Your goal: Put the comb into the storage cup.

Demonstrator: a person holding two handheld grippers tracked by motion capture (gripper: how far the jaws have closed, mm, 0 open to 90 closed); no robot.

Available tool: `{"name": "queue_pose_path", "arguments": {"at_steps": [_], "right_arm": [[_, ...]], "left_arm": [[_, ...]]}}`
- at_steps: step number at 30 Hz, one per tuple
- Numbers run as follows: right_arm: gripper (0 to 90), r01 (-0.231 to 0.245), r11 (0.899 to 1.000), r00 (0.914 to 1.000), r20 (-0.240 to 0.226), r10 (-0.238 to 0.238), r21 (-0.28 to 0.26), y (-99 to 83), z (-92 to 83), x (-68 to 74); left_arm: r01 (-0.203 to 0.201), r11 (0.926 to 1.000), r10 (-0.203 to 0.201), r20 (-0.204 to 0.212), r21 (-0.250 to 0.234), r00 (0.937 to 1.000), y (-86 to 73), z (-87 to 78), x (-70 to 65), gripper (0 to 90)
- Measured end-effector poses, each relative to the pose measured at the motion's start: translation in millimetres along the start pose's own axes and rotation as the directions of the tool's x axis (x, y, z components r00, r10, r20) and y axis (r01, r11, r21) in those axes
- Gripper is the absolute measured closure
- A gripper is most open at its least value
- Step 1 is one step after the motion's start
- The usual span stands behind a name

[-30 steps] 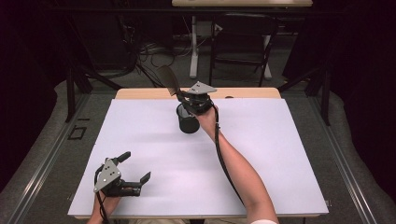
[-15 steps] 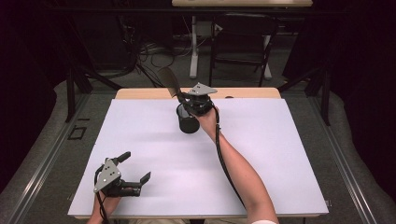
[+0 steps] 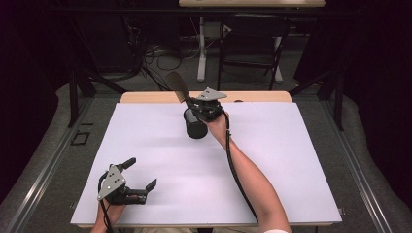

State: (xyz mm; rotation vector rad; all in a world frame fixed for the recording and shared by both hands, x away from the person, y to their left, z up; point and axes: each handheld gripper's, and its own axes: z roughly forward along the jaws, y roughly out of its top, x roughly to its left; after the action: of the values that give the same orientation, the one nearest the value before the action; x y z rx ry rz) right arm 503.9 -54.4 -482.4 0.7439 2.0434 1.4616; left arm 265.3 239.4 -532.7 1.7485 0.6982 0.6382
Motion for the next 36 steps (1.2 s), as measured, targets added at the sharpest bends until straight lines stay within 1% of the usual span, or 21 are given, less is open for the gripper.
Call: {"name": "queue_pose_path", "arguments": {"at_steps": [3,11,19,22,28,32,36], "right_arm": [[72.5,0.005,1.000,1.0000,0.001,-0.005,0.007,-1.5,-0.7,-0.3],[72.5,0.001,1.000,1.0000,0.004,-0.001,0.017,-6.4,-2.8,-1.4],[72.4,0.004,1.000,1.0000,0.004,-0.004,0.019,-9.4,-2.4,-1.9],[72.4,0.006,1.000,1.0000,0.006,-0.006,0.020,-9.4,-2.4,-1.6],[72.4,0.012,1.000,0.9999,0.005,-0.012,0.025,-10.0,-2.2,-0.3],[72.3,0.013,1.000,0.9999,0.009,-0.013,0.028,-12.1,-0.8,1.0],[72.3,0.014,0.999,0.9999,0.008,-0.014,0.034,-12.4,-0.2,1.3]], "left_arm": [[0.003,1.0000,-0.003,-0.002,0.000,1.0000,0.0,-0.1,0.3,0.1],[0.001,1.0000,-0.001,-0.001,0.000,1.0000,0.0,0.0,0.4,0.1],[0.001,1.0000,-0.001,-0.001,0.001,1.0000,-0.1,-0.1,0.2,0.1],[0.006,1.0000,-0.006,-0.001,0.001,1.0000,-0.3,0.1,0.3,0.1],[-0.002,1.0000,0.002,0.003,0.003,1.0000,0.0,0.6,-0.3,0.1],[0.007,1.0000,-0.007,0.000,-0.003,1.0000,-0.1,0.2,0.4,0.1],[0.002,1.0000,-0.002,0.004,0.001,1.0000,0.0,0.5,-0.1,0.1]]}}
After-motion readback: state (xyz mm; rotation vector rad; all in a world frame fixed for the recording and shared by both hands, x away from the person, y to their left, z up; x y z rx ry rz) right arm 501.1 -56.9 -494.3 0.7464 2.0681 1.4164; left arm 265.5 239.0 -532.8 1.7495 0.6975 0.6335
